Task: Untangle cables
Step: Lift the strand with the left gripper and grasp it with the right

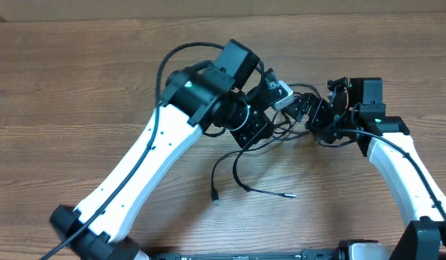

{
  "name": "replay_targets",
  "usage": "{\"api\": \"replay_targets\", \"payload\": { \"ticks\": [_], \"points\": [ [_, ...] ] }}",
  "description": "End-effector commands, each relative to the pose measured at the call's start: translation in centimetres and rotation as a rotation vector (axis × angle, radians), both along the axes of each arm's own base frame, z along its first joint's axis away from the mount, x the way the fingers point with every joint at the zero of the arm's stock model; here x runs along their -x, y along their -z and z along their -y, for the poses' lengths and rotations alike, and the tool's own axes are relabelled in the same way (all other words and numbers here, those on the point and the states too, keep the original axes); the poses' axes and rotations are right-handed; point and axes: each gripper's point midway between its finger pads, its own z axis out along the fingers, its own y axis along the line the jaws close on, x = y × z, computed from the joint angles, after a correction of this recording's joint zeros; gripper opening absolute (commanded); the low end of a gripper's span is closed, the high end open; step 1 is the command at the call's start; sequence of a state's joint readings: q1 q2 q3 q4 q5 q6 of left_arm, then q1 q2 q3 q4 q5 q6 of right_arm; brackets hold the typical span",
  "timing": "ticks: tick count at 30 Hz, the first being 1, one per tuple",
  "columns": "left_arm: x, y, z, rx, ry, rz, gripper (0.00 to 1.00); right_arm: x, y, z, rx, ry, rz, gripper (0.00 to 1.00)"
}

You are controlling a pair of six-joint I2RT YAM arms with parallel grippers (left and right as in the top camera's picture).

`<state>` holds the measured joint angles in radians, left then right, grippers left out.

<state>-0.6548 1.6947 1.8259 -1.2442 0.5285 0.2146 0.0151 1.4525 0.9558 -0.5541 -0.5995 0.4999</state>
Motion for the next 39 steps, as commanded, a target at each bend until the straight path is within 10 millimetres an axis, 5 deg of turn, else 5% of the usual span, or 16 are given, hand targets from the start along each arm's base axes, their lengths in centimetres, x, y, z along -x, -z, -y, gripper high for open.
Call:
{"api": "replay_targets", "payload": {
  "ticks": [1,13,23,33,39],
  "points": [
    [1.1,-2.9,-0.1,0.073,0.046,0.064,0.04,-1.2,-1.5,-0.3,-0.110,0.141,-0.075,0.96],
    [1.5,-2.9,0.1,0.077,0.058,0.054,0.04,-1.6,-4.5,-3.5,-0.422,0.262,-0.253,0.80],
    [1.6,-2.8,0.0,0.070,0.056,0.050,0.04,-1.9,-4.0,-3.1,-0.395,0.297,-0.252,0.21],
    [1.5,-2.7,-0.1,0.064,0.053,0.054,0.04,-1.2,-0.8,-0.4,-0.232,0.449,-0.311,0.20],
    [1.5,-2.7,-0.1,0.064,0.052,0.053,0.04,-1.3,-0.7,-0.2,-0.215,0.444,-0.296,0.04]
  ]
}}
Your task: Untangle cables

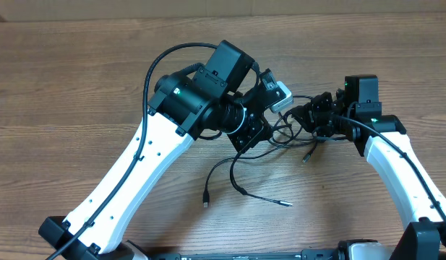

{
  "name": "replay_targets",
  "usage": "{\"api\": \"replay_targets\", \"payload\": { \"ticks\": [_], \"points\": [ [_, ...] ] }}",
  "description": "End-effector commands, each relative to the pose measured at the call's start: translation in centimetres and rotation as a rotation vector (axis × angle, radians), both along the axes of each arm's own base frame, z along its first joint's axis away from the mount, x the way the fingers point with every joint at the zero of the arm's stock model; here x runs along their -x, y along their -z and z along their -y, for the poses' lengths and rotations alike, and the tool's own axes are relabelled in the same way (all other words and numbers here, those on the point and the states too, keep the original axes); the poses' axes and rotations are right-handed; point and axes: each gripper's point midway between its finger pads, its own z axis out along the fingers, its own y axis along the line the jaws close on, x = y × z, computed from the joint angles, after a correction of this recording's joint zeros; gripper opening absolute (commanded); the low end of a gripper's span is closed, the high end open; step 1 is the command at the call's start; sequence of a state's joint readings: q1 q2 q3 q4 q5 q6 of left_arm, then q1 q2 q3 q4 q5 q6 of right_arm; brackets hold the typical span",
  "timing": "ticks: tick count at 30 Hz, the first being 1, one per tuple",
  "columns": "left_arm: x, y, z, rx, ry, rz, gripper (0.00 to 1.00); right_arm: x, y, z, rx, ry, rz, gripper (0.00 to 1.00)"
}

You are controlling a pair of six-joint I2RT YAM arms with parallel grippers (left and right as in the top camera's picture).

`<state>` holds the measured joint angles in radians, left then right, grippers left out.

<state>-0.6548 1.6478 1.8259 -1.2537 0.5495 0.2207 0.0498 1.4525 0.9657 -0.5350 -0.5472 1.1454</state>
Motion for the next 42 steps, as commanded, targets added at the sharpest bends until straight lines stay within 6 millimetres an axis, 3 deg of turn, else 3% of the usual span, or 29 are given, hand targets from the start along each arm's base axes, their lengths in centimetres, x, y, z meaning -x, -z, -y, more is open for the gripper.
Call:
{"api": "replay_targets", "payload": {
  "ticks": [1,8,11,14,19,28,33,38,42],
  "points": [
    [0.5,-1.0,0.3,0.026,0.037,0.031,0.04,-0.8,-0.5,0.3,0.038,0.004,0.036,0.04],
    [0.5,-0.9,0.2,0.025,0.038,0.031,0.04,-0.8,-0.6,0.3,0.038,0.001,0.038,0.05],
    [0.5,-1.0,0.2,0.026,0.037,0.031,0.04,-0.8,-0.9,-0.2,0.012,-0.018,0.047,0.37],
    [0.5,-1.0,0.2,0.026,0.037,0.032,0.04,-1.0,-1.4,-0.6,-0.010,-0.032,0.071,0.42],
    [0.5,-1.0,0.2,0.026,0.037,0.030,0.04,-1.3,-1.8,-0.8,-0.020,-0.041,0.093,0.41],
    [0.5,-1.0,0.2,0.026,0.037,0.031,0.04,-1.0,-1.7,-1.4,-0.020,-0.056,0.084,0.26],
    [0.5,-1.0,0.2,0.026,0.037,0.030,0.04,-0.8,-1.7,-2.0,-0.020,-0.073,0.084,0.25],
    [0.6,-0.9,0.2,0.024,0.037,0.027,0.04,-0.7,-1.7,-2.0,-0.020,-0.074,0.081,0.12],
    [0.6,-0.9,0.2,0.023,0.037,0.026,0.04,-0.7,-1.6,-2.0,-0.019,-0.074,0.080,0.10]
  ]
}}
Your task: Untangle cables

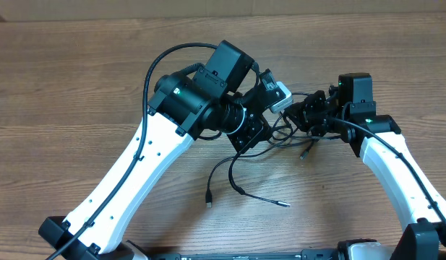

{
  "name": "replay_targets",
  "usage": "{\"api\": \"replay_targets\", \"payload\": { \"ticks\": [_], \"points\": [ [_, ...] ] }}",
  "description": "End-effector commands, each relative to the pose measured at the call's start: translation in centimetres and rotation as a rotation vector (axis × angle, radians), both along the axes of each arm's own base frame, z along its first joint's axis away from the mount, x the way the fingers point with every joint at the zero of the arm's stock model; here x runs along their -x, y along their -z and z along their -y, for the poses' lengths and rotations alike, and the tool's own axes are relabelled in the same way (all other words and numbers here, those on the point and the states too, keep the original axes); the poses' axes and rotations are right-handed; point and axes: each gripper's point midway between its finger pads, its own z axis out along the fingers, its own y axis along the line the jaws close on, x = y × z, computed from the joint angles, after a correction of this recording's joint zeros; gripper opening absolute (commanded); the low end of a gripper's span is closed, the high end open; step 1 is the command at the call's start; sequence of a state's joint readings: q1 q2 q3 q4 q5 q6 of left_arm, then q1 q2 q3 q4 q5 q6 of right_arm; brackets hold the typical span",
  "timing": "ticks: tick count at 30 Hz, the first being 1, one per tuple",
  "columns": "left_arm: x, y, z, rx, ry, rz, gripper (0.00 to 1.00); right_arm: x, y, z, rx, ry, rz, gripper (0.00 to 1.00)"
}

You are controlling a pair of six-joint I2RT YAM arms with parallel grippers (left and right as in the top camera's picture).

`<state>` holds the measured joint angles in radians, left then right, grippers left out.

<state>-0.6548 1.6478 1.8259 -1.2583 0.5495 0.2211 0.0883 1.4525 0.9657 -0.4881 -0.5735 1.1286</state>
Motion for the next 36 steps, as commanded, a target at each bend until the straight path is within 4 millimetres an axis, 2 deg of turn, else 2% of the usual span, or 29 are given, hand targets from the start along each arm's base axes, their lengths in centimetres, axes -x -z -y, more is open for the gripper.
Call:
{"api": "replay_targets", "payload": {
  "ticks": [1,7,9,16,25,28,36],
  "points": [
    [0.5,-0.9,0.2,0.025,0.037,0.029,0.04,-0.5,-0.8,-0.2,-0.002,-0.008,0.024,0.09],
    [0.5,-0.9,0.2,0.025,0.037,0.029,0.04,-0.1,0.3,0.8,0.054,0.031,-0.019,0.10],
    [0.5,-0.9,0.2,0.025,0.037,0.030,0.04,-0.1,0.3,0.8,0.061,0.032,-0.015,0.14],
    [0.5,-0.9,0.2,0.025,0.037,0.029,0.04,-0.3,0.2,0.8,0.060,0.032,-0.008,0.13],
    [0.5,-0.9,0.2,0.025,0.040,0.032,0.04,-0.4,0.3,1.0,0.066,0.040,-0.007,0.04],
    [0.3,-0.8,0.0,0.011,0.031,0.042,0.04,-0.5,0.4,1.3,0.082,0.049,-0.006,0.10],
    [0.0,-0.6,-0.2,-0.007,0.018,0.055,0.04,-0.6,0.5,1.5,0.103,0.044,0.007,0.10]
  ]
}}
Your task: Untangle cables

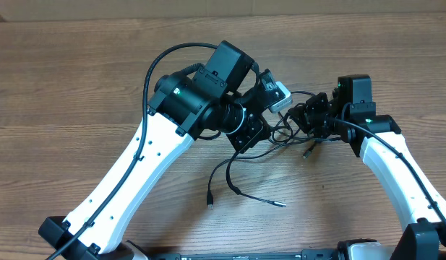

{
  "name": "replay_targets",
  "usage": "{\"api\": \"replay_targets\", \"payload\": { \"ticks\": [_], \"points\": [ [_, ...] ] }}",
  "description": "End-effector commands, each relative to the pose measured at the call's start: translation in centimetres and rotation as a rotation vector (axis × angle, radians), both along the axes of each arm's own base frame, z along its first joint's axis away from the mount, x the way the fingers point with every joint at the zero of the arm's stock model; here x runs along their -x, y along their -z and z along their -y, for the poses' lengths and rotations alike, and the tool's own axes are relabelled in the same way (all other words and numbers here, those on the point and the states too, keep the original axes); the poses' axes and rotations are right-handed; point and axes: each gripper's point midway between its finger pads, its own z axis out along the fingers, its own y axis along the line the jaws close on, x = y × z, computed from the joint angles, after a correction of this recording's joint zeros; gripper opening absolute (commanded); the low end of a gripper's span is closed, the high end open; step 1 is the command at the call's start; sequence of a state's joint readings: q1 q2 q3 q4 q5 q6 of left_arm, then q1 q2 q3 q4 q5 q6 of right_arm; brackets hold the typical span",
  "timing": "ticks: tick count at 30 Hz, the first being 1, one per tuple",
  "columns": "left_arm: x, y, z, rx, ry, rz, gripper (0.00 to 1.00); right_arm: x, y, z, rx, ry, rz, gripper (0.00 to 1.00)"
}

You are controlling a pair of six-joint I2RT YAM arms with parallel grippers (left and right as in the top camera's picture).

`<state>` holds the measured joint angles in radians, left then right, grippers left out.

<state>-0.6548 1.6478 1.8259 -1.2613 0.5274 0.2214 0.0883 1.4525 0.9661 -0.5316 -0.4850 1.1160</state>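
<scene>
A knot of thin black cables (284, 131) lies between both arms in the overhead view. My left gripper (272, 101) reaches into its left side and looks shut on the strands beside a white plug block (280, 94). From the right, my right gripper (311, 117) is shut on a black cable whose plug end (307, 153) trails just below it. Two loose strands run down toward me, one ending in a plug (210, 205), the other in a tip (280, 204). Both sets of fingertips are mostly hidden by the wrists and cables.
The wooden table (71, 87) carries only the cables and the arms. The left arm's white link (136, 180) crosses the near left, the right arm's link (400, 173) the near right. A black hose (165, 61) loops over the left wrist.
My right gripper has shifted slightly to the right, and the plug end below it has gone with it. The lower loose strands have slid a little. The left arm has stayed put.
First my left arm leaned further right and the right gripper sat low at the knot's right side. Then the left arm stood further left, the right gripper higher, and a plug end showed free below it. Since then only small shifts at the right gripper.
</scene>
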Motion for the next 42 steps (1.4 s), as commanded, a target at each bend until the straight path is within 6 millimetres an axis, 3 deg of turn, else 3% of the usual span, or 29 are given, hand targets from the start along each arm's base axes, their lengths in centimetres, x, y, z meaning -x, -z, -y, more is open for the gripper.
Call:
{"api": "replay_targets", "payload": {
  "ticks": [1,6,19,21,25,28,33,35,38,42],
  "points": [
    [0.2,-0.8,0.0,0.010,0.029,0.045,0.04,-0.8,-0.7,0.2,0.024,-0.001,0.036,0.10],
    [0.2,-0.8,0.1,0.010,0.029,0.045,0.04,-0.8,-0.7,0.2,0.023,-0.001,0.036,0.04],
    [-0.1,-0.5,-0.1,-0.004,0.022,0.051,0.04,-0.9,-0.7,0.3,0.047,-0.020,0.056,0.04],
    [-0.4,-0.2,-0.3,-0.024,0.010,0.060,0.04,-1.2,-1.2,0.3,0.057,-0.037,0.083,0.04],
    [-1.1,0.8,-1.2,-0.090,-0.023,0.082,0.04,-2.1,-4.2,0.4,0.145,-0.145,0.191,0.04],
    [-1.3,1.1,-1.7,-0.123,-0.039,0.090,0.04,-1.3,-4.0,1.5,0.237,-0.175,0.158,0.04],
    [-2.4,1.9,-3.3,-0.213,-0.107,0.126,0.04,1.5,-0.9,4.7,0.428,-0.170,-0.001,0.13],
    [-3.2,2.4,-4.7,-0.292,-0.164,0.155,0.04,2.1,-0.2,5.9,0.505,-0.191,-0.031,0.22],
    [-4.1,2.8,-6.6,-0.385,-0.236,0.190,0.04,2.1,0.3,6.0,0.560,-0.300,-0.001,0.36],
    [-3.8,2.8,-6.5,-0.380,-0.239,0.175,0.04,2.1,1.5,6.0,0.602,-0.415,0.019,0.49]
  ]
}}
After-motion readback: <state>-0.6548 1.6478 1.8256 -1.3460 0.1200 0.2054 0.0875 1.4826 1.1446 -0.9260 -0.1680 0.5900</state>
